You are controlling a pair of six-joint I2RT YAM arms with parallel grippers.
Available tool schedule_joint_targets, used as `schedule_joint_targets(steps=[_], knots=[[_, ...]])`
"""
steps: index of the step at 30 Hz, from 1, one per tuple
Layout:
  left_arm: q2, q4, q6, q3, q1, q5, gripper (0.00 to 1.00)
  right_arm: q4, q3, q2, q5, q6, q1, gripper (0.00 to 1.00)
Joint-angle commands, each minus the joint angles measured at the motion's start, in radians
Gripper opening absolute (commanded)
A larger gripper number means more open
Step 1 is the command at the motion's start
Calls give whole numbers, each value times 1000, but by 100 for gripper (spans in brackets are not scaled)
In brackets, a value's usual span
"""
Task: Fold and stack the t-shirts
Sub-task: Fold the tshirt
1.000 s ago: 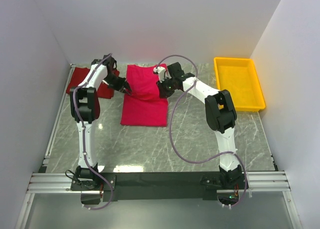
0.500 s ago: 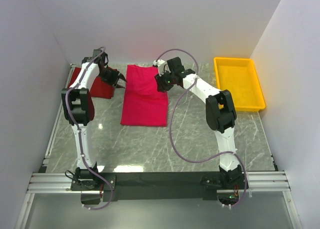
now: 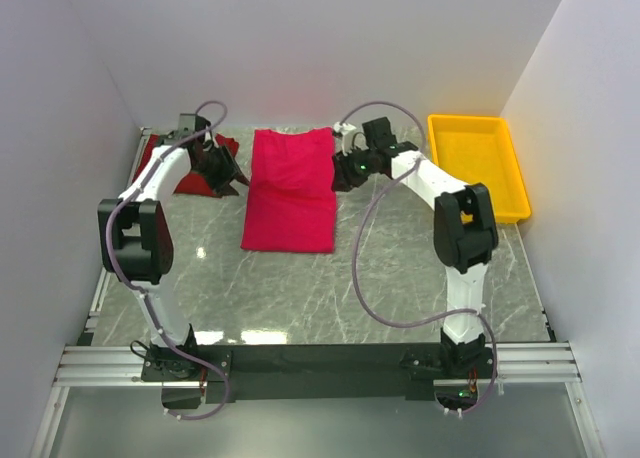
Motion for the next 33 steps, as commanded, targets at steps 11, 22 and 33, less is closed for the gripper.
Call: schedule_joint_targets(steps=[11, 22, 33], knots=[[144, 211, 244, 91, -94, -134, 47, -10, -237, -274, -109, -13, -13, 44], [282, 149, 363, 245, -123, -204, 45, -11, -262, -300, -93, -13, -30, 44], [335, 136, 391, 269, -130, -208, 42, -18, -247, -280, -91, -11, -33, 44]])
